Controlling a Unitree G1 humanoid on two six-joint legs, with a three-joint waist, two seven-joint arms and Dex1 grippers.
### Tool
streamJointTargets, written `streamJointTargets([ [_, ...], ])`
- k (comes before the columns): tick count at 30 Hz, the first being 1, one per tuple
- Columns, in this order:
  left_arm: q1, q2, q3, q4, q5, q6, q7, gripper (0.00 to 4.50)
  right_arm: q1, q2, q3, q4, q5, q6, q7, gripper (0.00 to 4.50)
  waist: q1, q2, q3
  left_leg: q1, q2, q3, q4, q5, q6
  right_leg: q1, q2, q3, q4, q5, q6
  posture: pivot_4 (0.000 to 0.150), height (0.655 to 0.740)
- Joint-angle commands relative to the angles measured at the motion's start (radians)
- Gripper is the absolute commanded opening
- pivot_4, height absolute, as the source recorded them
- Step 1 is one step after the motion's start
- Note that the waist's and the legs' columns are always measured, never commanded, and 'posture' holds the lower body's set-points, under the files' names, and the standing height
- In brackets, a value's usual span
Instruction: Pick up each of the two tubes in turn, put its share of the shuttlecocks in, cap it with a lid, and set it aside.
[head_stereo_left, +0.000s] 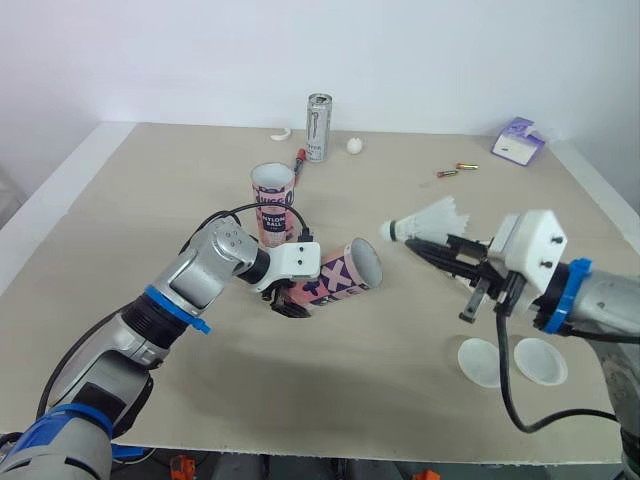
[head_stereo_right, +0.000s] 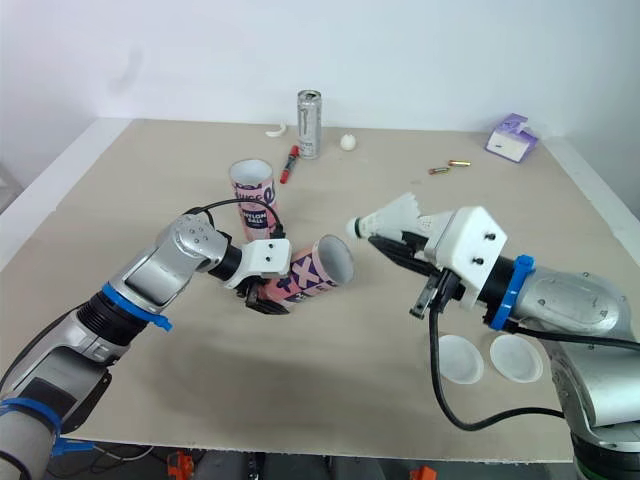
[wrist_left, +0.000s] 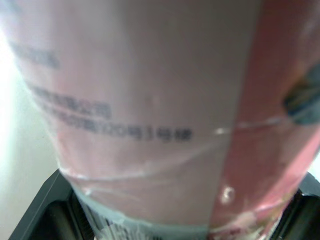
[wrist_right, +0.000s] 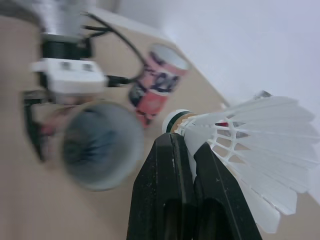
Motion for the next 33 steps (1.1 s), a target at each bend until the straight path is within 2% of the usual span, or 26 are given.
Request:
streamJointTargets([
  [1, 0.008, 0.006, 0.003, -0.003, 0.011, -0.002, 0.003, 3.68, 0.006, 0.008, 0.010, -0.047, 0.034, -0.017, 0.000, 0.06, 0.001, 0.000, 0.000, 0.000, 0.000, 0.000, 0.000, 0.000, 0.000, 0.000, 0.000, 0.000, 0.000, 0.000, 0.000, 0.150, 0.7400],
  [11, 0.012, 0.009, 0.005, -0.018, 0.010, 0.006, 0.005, 3.68, -0.016, 0.003, 0.098, -0.044, 0.030, -0.021, 0.006, 0.06, 0.003, 0.000, 0.000, 0.000, 0.000, 0.000, 0.000, 0.000, 0.000, 0.000, 0.000, -0.001, 0.000, 0.000, 0.000, 0.150, 0.7400],
  [13, 0.012, 0.007, 0.006, -0.017, 0.009, 0.007, 0.006, 3.68, -0.018, 0.004, 0.101, -0.042, 0.032, -0.022, 0.003, 0.78, 0.004, 0.000, 0.000, 0.000, 0.000, 0.000, 0.000, 0.000, 0.000, 0.000, 0.000, -0.001, 0.000, 0.000, 0.000, 0.150, 0.7400],
  [14, 0.013, 0.008, 0.007, -0.019, 0.009, 0.008, 0.006, 3.68, -0.018, 0.005, 0.101, -0.043, 0.035, -0.018, 0.000, 0.92, 0.004, 0.000, 0.000, 0.000, 0.000, 0.000, 0.000, 0.000, 0.000, 0.000, 0.000, -0.001, 0.000, 0.000, 0.000, 0.150, 0.7400],
  [15, 0.013, 0.008, 0.007, -0.020, 0.008, 0.008, 0.006, 3.68, -0.018, 0.005, 0.100, -0.043, 0.038, -0.016, -0.002, 1.40, 0.004, 0.000, 0.000, 0.000, 0.000, 0.000, 0.000, 0.000, 0.000, 0.000, 0.000, -0.001, 0.000, 0.000, 0.000, 0.150, 0.7400],
  [16, 0.013, 0.008, 0.007, -0.020, 0.008, 0.009, 0.006, 3.68, -0.018, 0.004, 0.097, -0.042, 0.040, -0.015, -0.002, 1.60, 0.004, 0.000, 0.000, 0.000, 0.000, 0.000, 0.000, 0.000, 0.000, 0.000, 0.000, -0.001, 0.000, 0.000, 0.000, 0.150, 0.7400],
  [17, 0.013, 0.007, 0.007, -0.020, 0.008, 0.009, 0.006, 3.68, -0.018, 0.004, 0.093, -0.041, 0.040, -0.016, -0.002, 2.04, 0.004, 0.000, 0.000, 0.000, 0.000, 0.000, 0.000, 0.000, 0.000, 0.000, 0.000, -0.001, 0.000, 0.000, 0.000, 0.150, 0.7400],
  [18, 0.014, 0.008, 0.007, -0.020, 0.008, 0.009, 0.006, 3.68, -0.015, 0.007, 0.085, -0.042, 0.045, -0.014, -0.008, 2.24, 0.004, 0.000, 0.000, 0.000, 0.000, 0.000, 0.000, 0.000, 0.000, 0.000, 0.000, -0.001, 0.000, 0.000, 0.000, 0.150, 0.7400],
  [19, 0.014, 0.008, 0.007, -0.020, 0.008, 0.009, 0.006, 3.68, -0.012, 0.010, 0.075, -0.044, 0.053, -0.009, -0.013, 2.77, 0.004, 0.000, 0.000, 0.000, 0.000, 0.000, 0.000, 0.000, 0.000, 0.000, 0.000, -0.001, 0.000, 0.000, 0.000, 0.150, 0.7400],
  [20, 0.014, 0.008, 0.007, -0.019, 0.008, 0.008, 0.006, 3.68, -0.005, 0.017, 0.059, -0.045, 0.066, -0.001, -0.023, 2.99, 0.004, 0.000, 0.000, 0.000, 0.000, 0.000, 0.000, 0.000, 0.000, 0.000, 0.000, -0.001, 0.000, 0.000, 0.000, 0.150, 0.7400],
  [21, 0.013, 0.007, 0.006, -0.017, 0.008, 0.007, 0.006, 3.68, 0.003, 0.026, 0.043, -0.046, 0.082, 0.009, -0.036, 3.75, 0.004, 0.000, 0.000, 0.000, 0.000, 0.000, 0.000, 0.000, 0.000, 0.000, 0.000, -0.001, 0.000, 0.000, 0.000, 0.150, 0.7400],
  [23, 0.012, 0.007, 0.006, -0.015, 0.009, 0.005, 0.006, 3.68, 0.033, 0.058, -0.013, -0.041, 0.126, 0.040, -0.083, 4.32, 0.005, 0.000, 0.000, 0.000, 0.000, 0.000, 0.000, 0.000, 0.000, 0.000, 0.000, -0.001, 0.000, 0.000, 0.000, 0.150, 0.7400],
  [24, 0.011, 0.006, 0.006, -0.013, 0.009, 0.004, 0.006, 3.68, 0.067, 0.079, -0.061, -0.026, 0.142, 0.050, -0.108, 4.43, 0.005, 0.000, 0.000, 0.000, 0.000, -0.001, 0.000, 0.000, 0.000, 0.000, 0.000, -0.001, 0.000, 0.000, 0.000, 0.150, 0.7400],
  [29, 0.005, 0.001, 0.005, -0.007, 0.009, -0.001, 0.005, 3.68, 0.229, 0.182, -0.279, 0.084, 0.182, 0.119, -0.239, 4.43, 0.006, 0.000, 0.000, -0.001, 0.000, 0.000, 0.000, 0.000, 0.000, 0.000, 0.000, 0.000, 0.000, 0.000, 0.000, 0.150, 0.7400],
  [33, 0.000, -0.003, 0.004, -0.004, 0.008, -0.007, 0.001, 3.68, 0.284, 0.208, -0.349, 0.166, 0.179, 0.130, -0.276, 4.43, 0.007, -0.002, -0.001, -0.001, 0.001, -0.001, 0.000, 0.000, 0.000, 0.000, 0.000, -0.002, 0.000, -0.001, -0.001, 0.150, 0.7400],
])
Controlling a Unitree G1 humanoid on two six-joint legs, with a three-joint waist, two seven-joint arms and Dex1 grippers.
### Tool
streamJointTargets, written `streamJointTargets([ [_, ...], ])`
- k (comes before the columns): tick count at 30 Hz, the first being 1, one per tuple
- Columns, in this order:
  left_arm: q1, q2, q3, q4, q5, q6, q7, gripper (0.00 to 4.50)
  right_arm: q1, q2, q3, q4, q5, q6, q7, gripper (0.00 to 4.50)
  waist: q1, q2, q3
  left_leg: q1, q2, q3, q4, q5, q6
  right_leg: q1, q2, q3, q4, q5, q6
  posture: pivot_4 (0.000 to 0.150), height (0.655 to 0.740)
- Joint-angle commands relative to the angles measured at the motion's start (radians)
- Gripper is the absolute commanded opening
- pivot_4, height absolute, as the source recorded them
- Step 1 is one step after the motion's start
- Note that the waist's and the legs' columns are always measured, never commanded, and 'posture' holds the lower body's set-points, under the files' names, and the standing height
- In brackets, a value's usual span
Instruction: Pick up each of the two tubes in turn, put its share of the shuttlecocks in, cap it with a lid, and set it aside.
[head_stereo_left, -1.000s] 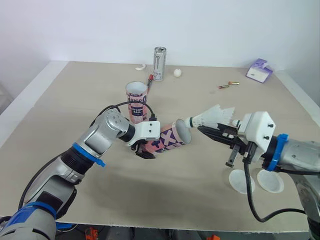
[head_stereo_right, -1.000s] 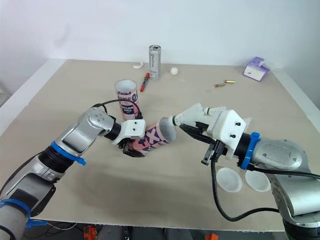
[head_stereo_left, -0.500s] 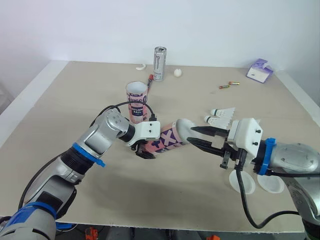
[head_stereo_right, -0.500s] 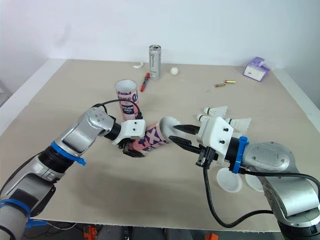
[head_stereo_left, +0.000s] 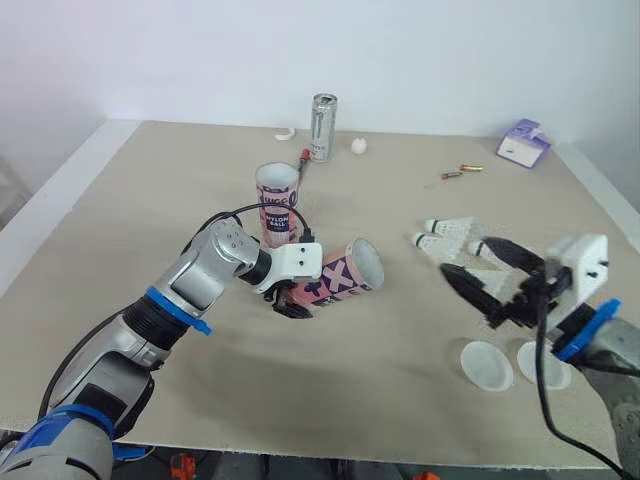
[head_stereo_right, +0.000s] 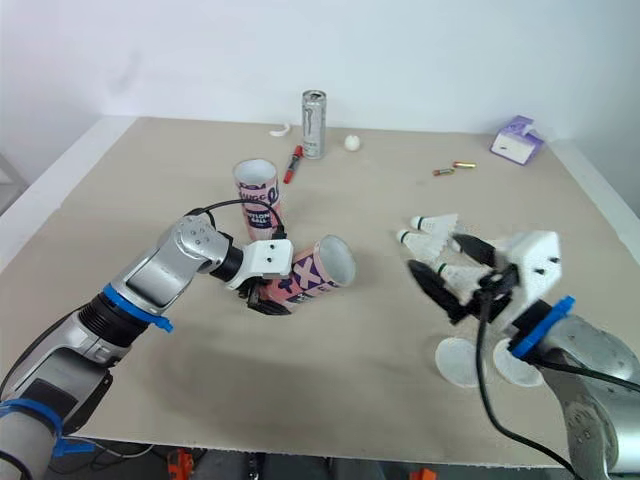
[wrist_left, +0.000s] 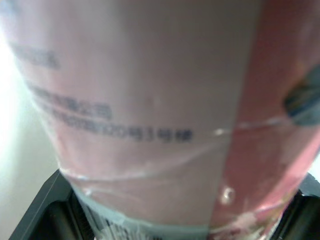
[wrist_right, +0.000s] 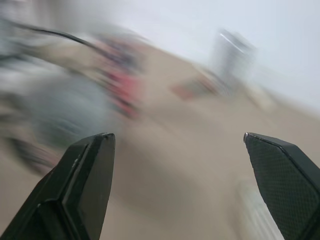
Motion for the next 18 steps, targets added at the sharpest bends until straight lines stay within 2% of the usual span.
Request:
streamJointTargets([
  [1, -0.008, 0.000, 0.003, 0.004, 0.008, -0.010, -0.002, 3.68, 0.064, 0.031, -0.138, 0.111, 0.022, 0.030, -0.067, 4.43, -0.002, 0.002, -0.001, 0.000, 0.000, 0.001, 0.000, 0.000, 0.000, 0.000, 0.000, 0.001, 0.000, 0.000, 0.000, 0.150, 0.7400],
  [9, -0.016, -0.024, 0.003, 0.001, 0.003, -0.022, -0.004, 3.68, 0.071, -0.023, -0.069, 0.273, 0.000, 0.043, 0.025, 4.43, -0.002, 0.002, 0.000, 0.003, 0.000, 0.001, 0.000, 0.000, 0.000, 0.001, 0.000, 0.001, 0.000, 0.001, 0.000, 0.150, 0.7400],
  [18, -0.006, -0.019, 0.009, -0.006, 0.008, -0.026, -0.001, 3.68, -0.048, -0.040, 0.014, 0.423, -0.016, 0.055, 0.047, 4.43, 0.000, 0.002, 0.000, 0.001, -0.002, 0.001, 0.000, 0.000, 0.000, 0.001, -0.001, 0.002, 0.000, 0.000, 0.001, 0.150, 0.7400],
])
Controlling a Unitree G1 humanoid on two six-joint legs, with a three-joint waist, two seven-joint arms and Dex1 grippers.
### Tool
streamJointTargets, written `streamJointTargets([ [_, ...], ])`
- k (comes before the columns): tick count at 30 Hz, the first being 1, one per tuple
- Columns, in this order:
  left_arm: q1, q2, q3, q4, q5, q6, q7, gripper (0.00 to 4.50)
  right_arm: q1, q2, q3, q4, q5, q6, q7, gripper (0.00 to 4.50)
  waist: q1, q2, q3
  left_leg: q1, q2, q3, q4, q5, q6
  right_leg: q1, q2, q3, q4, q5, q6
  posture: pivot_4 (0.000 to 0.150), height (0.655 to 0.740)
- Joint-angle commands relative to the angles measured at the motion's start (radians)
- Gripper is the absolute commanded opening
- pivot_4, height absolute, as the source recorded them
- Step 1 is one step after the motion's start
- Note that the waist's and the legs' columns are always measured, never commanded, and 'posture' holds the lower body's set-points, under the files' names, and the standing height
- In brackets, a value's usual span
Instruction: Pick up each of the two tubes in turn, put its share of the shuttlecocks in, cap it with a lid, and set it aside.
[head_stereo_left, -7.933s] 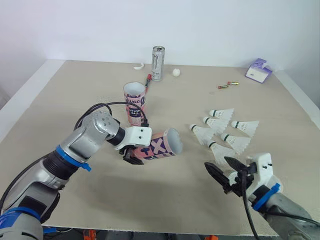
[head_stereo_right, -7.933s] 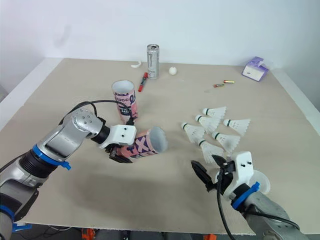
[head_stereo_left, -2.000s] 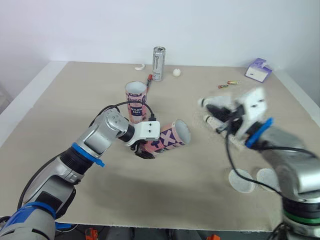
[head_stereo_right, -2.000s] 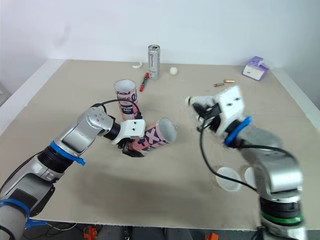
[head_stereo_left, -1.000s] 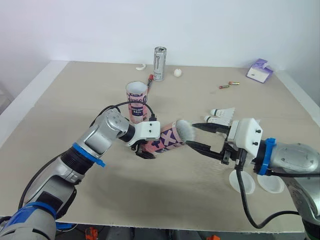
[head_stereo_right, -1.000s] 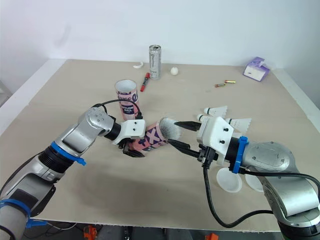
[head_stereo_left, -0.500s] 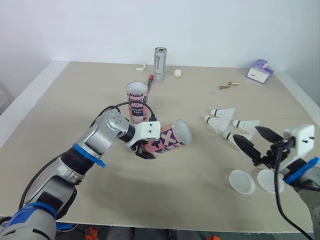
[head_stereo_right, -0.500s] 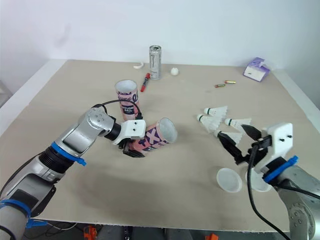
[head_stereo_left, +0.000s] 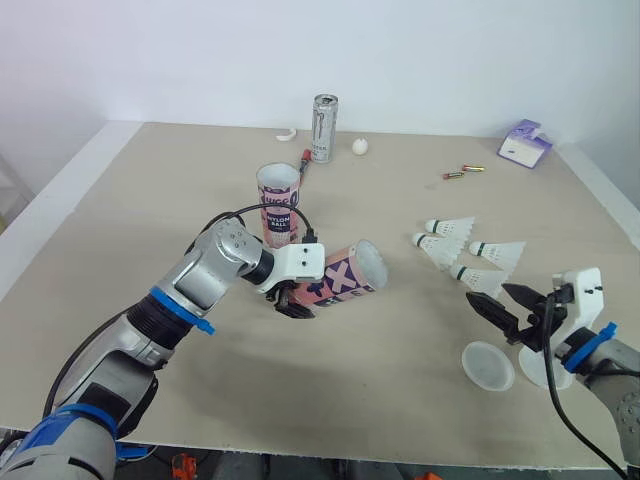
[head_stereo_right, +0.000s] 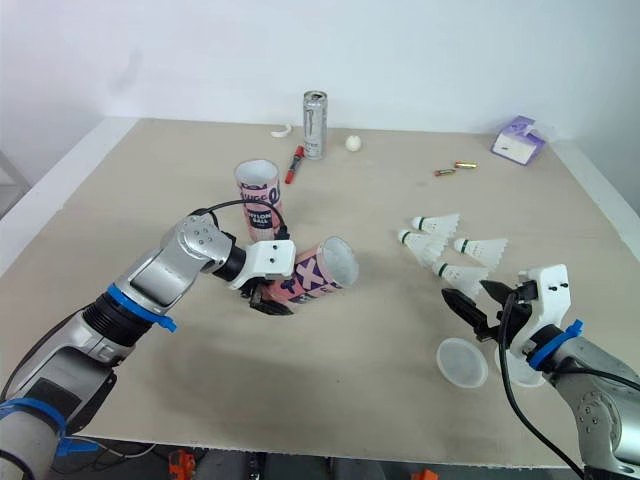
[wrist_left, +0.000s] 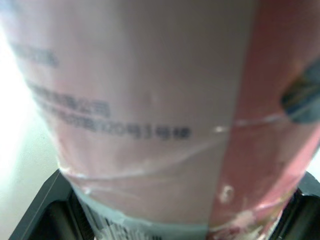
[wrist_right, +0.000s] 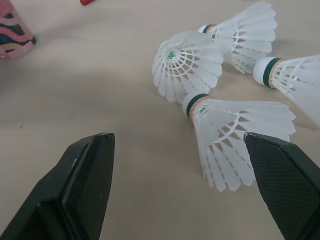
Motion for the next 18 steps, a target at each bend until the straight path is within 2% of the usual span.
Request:
streamJointTargets([
  [1, -0.001, 0.002, 0.009, -0.022, 0.002, -0.007, 0.002, 3.68, -0.075, -0.016, 0.030, 0.050, 0.000, 0.007, 0.007, 4.43, 0.000, 0.000, 0.000, 0.000, 0.000, 0.000, 0.000, 0.000, 0.000, 0.000, 0.000, 0.000, 0.000, 0.000, 0.000, 0.150, 0.7400],
  [9, 0.008, 0.006, 0.009, -0.034, 0.002, 0.001, 0.006, 3.68, -0.147, -0.005, 0.071, 0.124, -0.016, 0.032, -0.027, 4.43, -0.001, 0.000, 0.000, -0.001, 0.000, 0.000, 0.000, 0.000, 0.000, 0.000, 0.000, 0.000, 0.000, 0.000, 0.001, 0.150, 0.7400],
  [13, 0.012, 0.008, 0.009, -0.039, 0.002, 0.003, 0.009, 3.68, -0.172, -0.003, 0.082, 0.160, -0.037, 0.034, -0.048, 3.40, -0.001, 0.000, 0.000, 0.000, 0.000, 0.000, 0.000, 0.000, 0.000, 0.000, 0.000, 0.001, 0.000, 0.000, 0.001, 0.150, 0.7400],
  [14, 0.015, 0.009, 0.009, -0.041, 0.002, 0.005, 0.010, 3.68, -0.178, -0.002, 0.084, 0.167, -0.039, 0.035, -0.053, 2.91, -0.001, 0.000, 0.000, 0.000, 0.000, 0.000, 0.000, 0.000, 0.000, 0.000, 0.000, 0.000, 0.000, 0.000, 0.001, 0.150, 0.7400],
  [15, 0.016, 0.009, 0.009, -0.043, 0.002, 0.006, 0.011, 3.68, -0.182, -0.002, 0.086, 0.171, -0.041, 0.035, -0.057, 2.65, -0.001, 0.000, 0.000, 0.000, 0.000, 0.000, 0.000, 0.000, 0.000, 0.000, 0.000, 0.000, 0.000, 0.000, 0.001, 0.150, 0.7400],
  [16, 0.017, 0.010, 0.009, -0.044, 0.002, 0.007, 0.012, 3.68, -0.185, -0.002, 0.088, 0.172, -0.041, 0.038, -0.057, 2.21, -0.001, 0.000, 0.000, -0.001, 0.000, 0.000, 0.000, 0.000, 0.000, 0.000, 0.000, 0.000, 0.000, 0.000, 0.001, 0.150, 0.7400],
  [17, 0.018, 0.010, 0.009, -0.044, 0.002, 0.007, 0.012, 3.68, -0.186, -0.003, 0.091, 0.172, -0.042, 0.039, -0.059, 2.21, -0.001, 0.000, 0.000, -0.001, 0.000, 0.000, 0.000, 0.000, 0.000, 0.000, 0.000, 0.000, 0.000, 0.000, 0.001, 0.150, 0.7400],
  [18, 0.018, 0.009, 0.010, -0.045, 0.003, 0.008, 0.013, 3.68, -0.187, -0.002, 0.094, 0.172, -0.044, 0.040, -0.061, 1.89, -0.001, 0.000, 0.000, -0.001, -0.001, 0.000, 0.000, 0.000, 0.000, 0.000, 0.000, 0.001, 0.000, 0.000, 0.001, 0.150, 0.7400],
])
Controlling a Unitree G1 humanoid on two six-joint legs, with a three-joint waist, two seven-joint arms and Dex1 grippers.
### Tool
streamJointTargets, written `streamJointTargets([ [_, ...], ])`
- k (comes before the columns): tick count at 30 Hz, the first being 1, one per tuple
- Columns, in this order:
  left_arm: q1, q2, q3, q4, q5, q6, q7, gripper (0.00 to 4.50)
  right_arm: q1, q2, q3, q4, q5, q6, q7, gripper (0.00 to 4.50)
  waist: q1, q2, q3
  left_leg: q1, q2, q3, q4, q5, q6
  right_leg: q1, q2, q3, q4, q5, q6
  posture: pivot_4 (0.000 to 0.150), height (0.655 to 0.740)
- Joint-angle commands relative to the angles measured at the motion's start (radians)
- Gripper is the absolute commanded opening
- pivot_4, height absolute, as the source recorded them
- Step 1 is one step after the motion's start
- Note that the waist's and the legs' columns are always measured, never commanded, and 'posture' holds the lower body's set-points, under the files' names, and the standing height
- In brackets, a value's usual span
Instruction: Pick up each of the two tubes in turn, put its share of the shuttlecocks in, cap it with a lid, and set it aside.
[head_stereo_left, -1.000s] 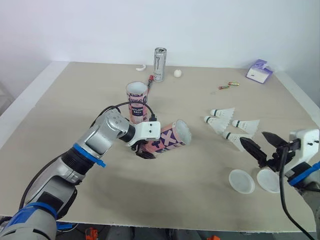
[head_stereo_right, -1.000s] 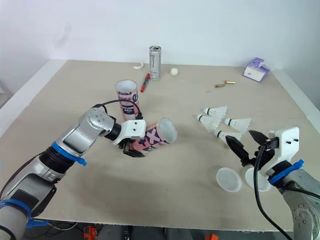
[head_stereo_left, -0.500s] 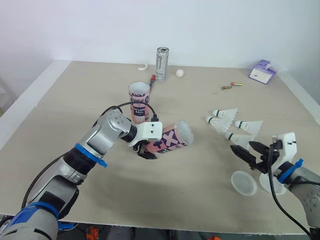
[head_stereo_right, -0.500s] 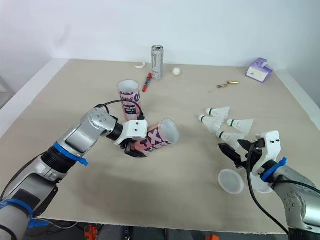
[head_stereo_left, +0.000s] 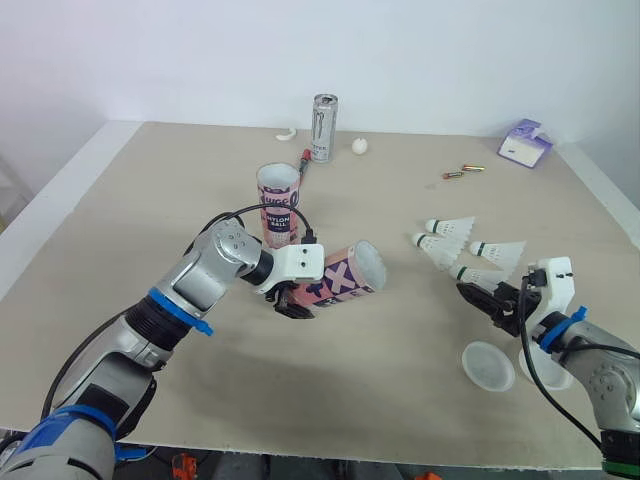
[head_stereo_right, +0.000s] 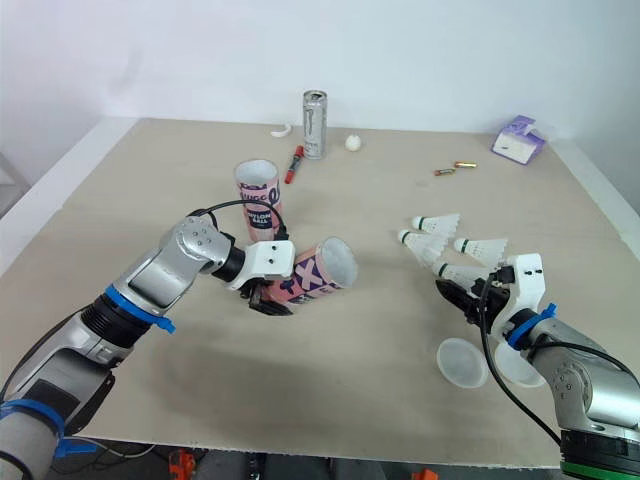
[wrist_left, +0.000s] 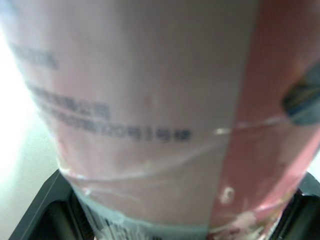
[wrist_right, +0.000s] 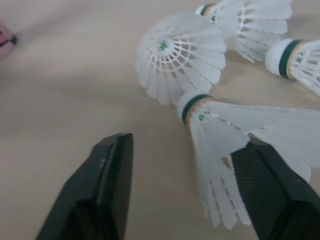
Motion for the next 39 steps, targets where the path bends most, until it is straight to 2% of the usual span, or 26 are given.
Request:
streamJointTargets([
  [1, 0.010, 0.002, 0.007, -0.028, 0.002, 0.006, 0.007, 3.68, -0.022, -0.003, -0.004, -0.004, -0.007, 0.002, -0.013, 1.51, 0.000, 0.000, 0.000, 0.000, 0.000, 0.000, 0.000, 0.000, 0.000, 0.000, 0.000, 0.000, 0.000, 0.000, 0.000, 0.150, 0.7400],
  [3, 0.011, 0.002, 0.008, -0.030, 0.002, 0.006, 0.008, 3.68, -0.023, 0.000, -0.001, -0.007, -0.007, 0.004, -0.016, 1.06, 0.000, 0.000, 0.000, 0.000, 0.000, 0.000, 0.000, 0.000, 0.000, 0.000, 0.000, 0.000, 0.000, 0.000, 0.000, 0.150, 0.7400],
  [5, 0.011, 0.001, 0.007, -0.029, 0.003, 0.006, 0.009, 3.68, -0.019, 0.001, 0.004, -0.016, -0.008, 0.005, -0.017, 0.21, 0.000, 0.000, 0.000, 0.000, 0.000, 0.000, 0.000, 0.000, 0.000, 0.000, 0.000, 0.000, 0.000, 0.000, 0.000, 0.150, 0.7400],
  [6, 0.011, 0.001, 0.006, -0.029, 0.003, 0.004, 0.009, 3.68, -0.017, 0.003, 0.005, -0.021, -0.007, 0.006, -0.018, 0.03, 0.000, 0.000, 0.000, 0.000, 0.000, 0.000, 0.000, 0.000, 0.000, 0.000, 0.000, 0.000, 0.000, 0.000, 0.000, 0.150, 0.7400],
  [12, 0.008, -0.002, 0.003, -0.022, 0.003, -0.001, 0.010, 3.68, 0.018, 0.004, -0.004, -0.056, -0.007, -0.001, -0.014, 0.03, 0.000, 0.000, 0.000, 0.000, 0.000, 0.000, 0.000, 0.000, 0.000, 0.000, 0.000, 0.000, 0.000, 0.000, 0.000, 0.150, 0.7400],
  [16, 0.005, -0.003, 0.003, -0.016, 0.003, -0.007, 0.008, 3.68, 0.083, -0.048, -0.024, -0.169, -0.006, -0.001, 0.021, 0.03, 0.001, 0.000, 0.000, 0.000, 0.000, 0.000, 0.000, 0.000, 0.000, 0.000, 0.000, 0.000, 0.000, 0.000, 0.000, 0.150, 0.7400],
  [18, 0.005, -0.001, 0.004, -0.013, 0.003, -0.012, 0.008, 3.68, 0.114, -0.093, -0.060, -0.261, 0.027, 0.022, 0.050, 0.03, 0.000, 0.002, 0.000, 0.000, -0.001, 0.000, 0.000, 0.000, 0.000, 0.000, 0.000, 0.000, 0.000, 0.000, 0.001, 0.150, 0.7400],
  [20, 0.003, -0.001, 0.005, -0.006, 0.003, -0.016, 0.007, 3.68, 0.126, -0.207, -0.120, -0.394, 0.064, 0.059, 0.116, 0.03, 0.000, 0.002, 0.000, 0.000, -0.001, 0.000, 0.000, 0.000, 0.000, 0.000, 0.000, 0.001, 0.000, 0.000, 0.001, 0.150, 0.7400],
  [21, 0.002, -0.002, 0.005, -0.003, 0.003, -0.018, 0.006, 3.68, 0.122, -0.253, -0.133, -0.433, 0.063, 0.060, 0.140, 0.03, 0.000, 0.009, 0.002, 0.000, -0.001, 0.000, 0.001, 0.000, 0.000, 0.000, 0.000, 0.001, 0.000, 0.000, 0.001, 0.150, 0.7400],
  [23, 0.000, -0.004, 0.004, 0.003, 0.003, -0.022, 0.006, 3.68, 0.070, -0.339, -0.138, -0.491, 0.083, 0.068, 0.172, 0.03, -0.001, 0.010, 0.002, -0.001, -0.004, 0.000, 0.000, 0.000, 0.000, -0.001, -0.002, 0.004, 0.000, 0.000, 0.003, 0.150, 0.7400],
  [26, -0.004, -0.009, 0.004, 0.013, 0.004, -0.027, 0.004, 3.68, -0.064, -0.422, -0.062, -0.572, 0.106, 0.025, 0.217, 0.03, -0.002, 0.005, 0.003, 0.002, -0.004, -0.002, 0.000, 0.000, 0.000, 0.002, -0.001, 0.003, 0.000, 0.000, 0.002, 0.150, 0.7400],
  [29, -0.007, -0.015, 0.005, 0.020, 0.004, -0.029, 0.004, 3.68, -0.160, -0.442, 0.057, -0.642, 0.096, -0.028, 0.254, 0.03, -0.002, 0.002, 0.003, 0.003, -0.004, -0.002, 0.000, 0.000, 0.000, 0.002, -0.001, 0.002, 0.000, 0.000, 0.002, 0.150, 0.7400],
  [33, -0.008, -0.019, 0.009, 0.018, 0.004, -0.027, 0.004, 3.68, -0.187, -0.458, 0.181, -0.662, 0.016, -0.100, 0.312, 0.03, 0.002, 0.002, 0.003, -0.002, -0.006, -0.002, 0.000, 0.000, 0.000, 0.001, -0.004, 0.003, -0.001, -0.003, 0.004, 0.150, 0.7400],
  [39, -0.006, -0.016, 0.012, 0.012, 0.005, -0.023, 0.005, 3.68, -0.192, -0.453, 0.271, -0.629, -0.074, -0.186, 0.363, 0.03, 0.002, 0.002, 0.003, -0.005, -0.012, -0.001, 0.001, -0.002, 0.003, -0.001, -0.008, 0.006, -0.001, -0.005, 0.009, 0.150, 0.7400],
])
